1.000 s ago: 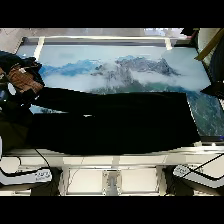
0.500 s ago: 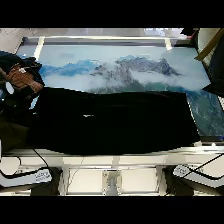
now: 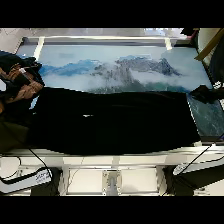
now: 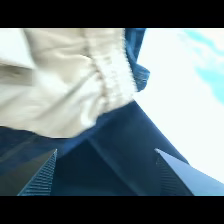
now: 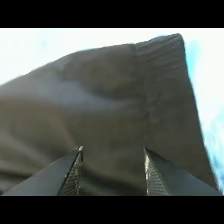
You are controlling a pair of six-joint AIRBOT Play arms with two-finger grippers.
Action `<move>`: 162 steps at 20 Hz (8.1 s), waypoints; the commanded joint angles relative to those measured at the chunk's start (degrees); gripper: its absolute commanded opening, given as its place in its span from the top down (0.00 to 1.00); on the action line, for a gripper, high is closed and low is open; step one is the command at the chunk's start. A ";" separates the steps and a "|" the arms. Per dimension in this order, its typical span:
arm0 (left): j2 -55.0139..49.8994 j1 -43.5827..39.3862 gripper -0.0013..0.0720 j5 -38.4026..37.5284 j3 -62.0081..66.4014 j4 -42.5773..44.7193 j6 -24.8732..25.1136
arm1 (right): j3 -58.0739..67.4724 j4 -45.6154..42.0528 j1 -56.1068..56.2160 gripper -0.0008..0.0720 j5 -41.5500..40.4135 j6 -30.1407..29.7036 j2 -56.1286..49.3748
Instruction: Fold the clothes and pants, and hang the long-sleeved shirts on hangers.
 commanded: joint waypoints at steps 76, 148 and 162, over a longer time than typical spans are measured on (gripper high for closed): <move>34.67 49.24 0.97 -27.91 -43.65 -48.46 40.17 | -14.91 -11.04 -20.94 0.38 18.12 1.16 19.87; 1.86 -2.67 0.02 0.37 6.32 -12.41 15.19 | -0.48 -10.62 0.22 0.42 -11.30 13.60 4.15; 17.07 -9.73 0.03 0.81 6.29 -14.12 13.44 | 17.18 10.62 -7.30 0.05 12.92 3.08 -24.87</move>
